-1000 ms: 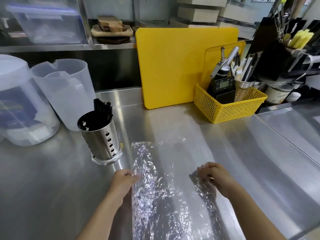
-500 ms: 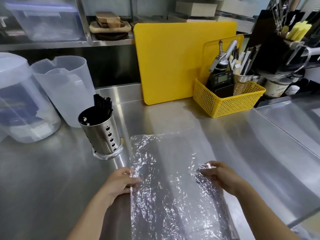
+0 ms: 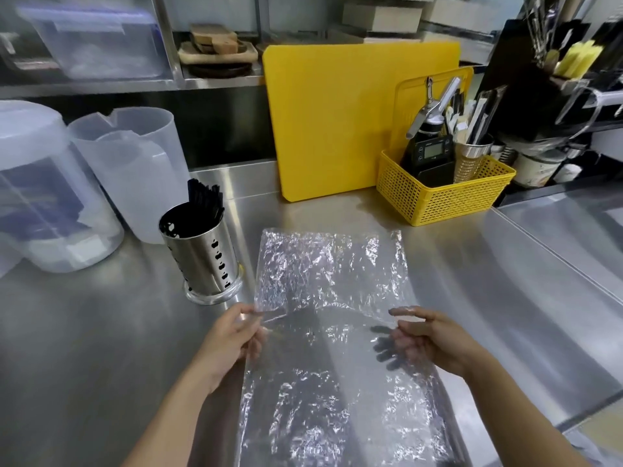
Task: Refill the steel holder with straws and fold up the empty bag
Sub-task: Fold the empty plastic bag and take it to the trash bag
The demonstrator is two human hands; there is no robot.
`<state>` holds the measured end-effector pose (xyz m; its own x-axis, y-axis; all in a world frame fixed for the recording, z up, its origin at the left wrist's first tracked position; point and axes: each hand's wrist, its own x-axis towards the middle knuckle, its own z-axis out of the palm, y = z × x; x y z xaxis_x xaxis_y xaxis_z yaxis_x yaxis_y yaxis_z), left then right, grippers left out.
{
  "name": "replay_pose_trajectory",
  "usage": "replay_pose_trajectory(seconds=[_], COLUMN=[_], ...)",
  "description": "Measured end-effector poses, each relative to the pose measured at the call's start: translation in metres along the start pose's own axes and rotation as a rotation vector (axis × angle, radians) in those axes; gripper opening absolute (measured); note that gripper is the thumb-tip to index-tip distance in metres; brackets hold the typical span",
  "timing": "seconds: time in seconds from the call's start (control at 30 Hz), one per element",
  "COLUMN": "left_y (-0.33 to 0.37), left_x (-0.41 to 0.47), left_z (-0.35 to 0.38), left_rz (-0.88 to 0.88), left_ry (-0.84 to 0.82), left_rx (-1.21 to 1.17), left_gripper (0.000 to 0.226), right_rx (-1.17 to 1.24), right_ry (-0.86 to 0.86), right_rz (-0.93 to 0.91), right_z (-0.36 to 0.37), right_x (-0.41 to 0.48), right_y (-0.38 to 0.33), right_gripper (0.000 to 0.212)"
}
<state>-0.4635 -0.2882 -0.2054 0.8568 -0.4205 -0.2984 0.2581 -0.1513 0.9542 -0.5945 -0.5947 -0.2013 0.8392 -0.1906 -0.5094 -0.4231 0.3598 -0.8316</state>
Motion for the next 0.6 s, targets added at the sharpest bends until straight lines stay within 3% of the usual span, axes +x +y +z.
replay_pose_trajectory(seconds=[0.2,0.37,0.5,0.6], left_y=[0.003,-0.005,-0.013,-0.012], left_x=[0.000,0.008,0.010,0.009], left_z=[-0.003,-0.004,-0.007,0.000], left_rz=[0.092,0.080,0.047,-0.038], left_ry=[0.056,0.142,0.192,0.207], left_rx=[0.004,0.029,0.015,-0.141], left_gripper=[0.022,0.030,0.047,0.036], right_rx=[0.053,-0.021,-0.027,0.012], right_ry=[0.035,0.111,0.062,0.064], right_rz=[-0.059,-0.107,-0.093,-0.113], right_z=[-0.001,-0.004,-0.007,-0.007], right_x=[0.002,0.012,0.013,0.013], right_y=[0.002,0.011,0.014,0.012], right_gripper=[0.024,0.034,0.040,0.046])
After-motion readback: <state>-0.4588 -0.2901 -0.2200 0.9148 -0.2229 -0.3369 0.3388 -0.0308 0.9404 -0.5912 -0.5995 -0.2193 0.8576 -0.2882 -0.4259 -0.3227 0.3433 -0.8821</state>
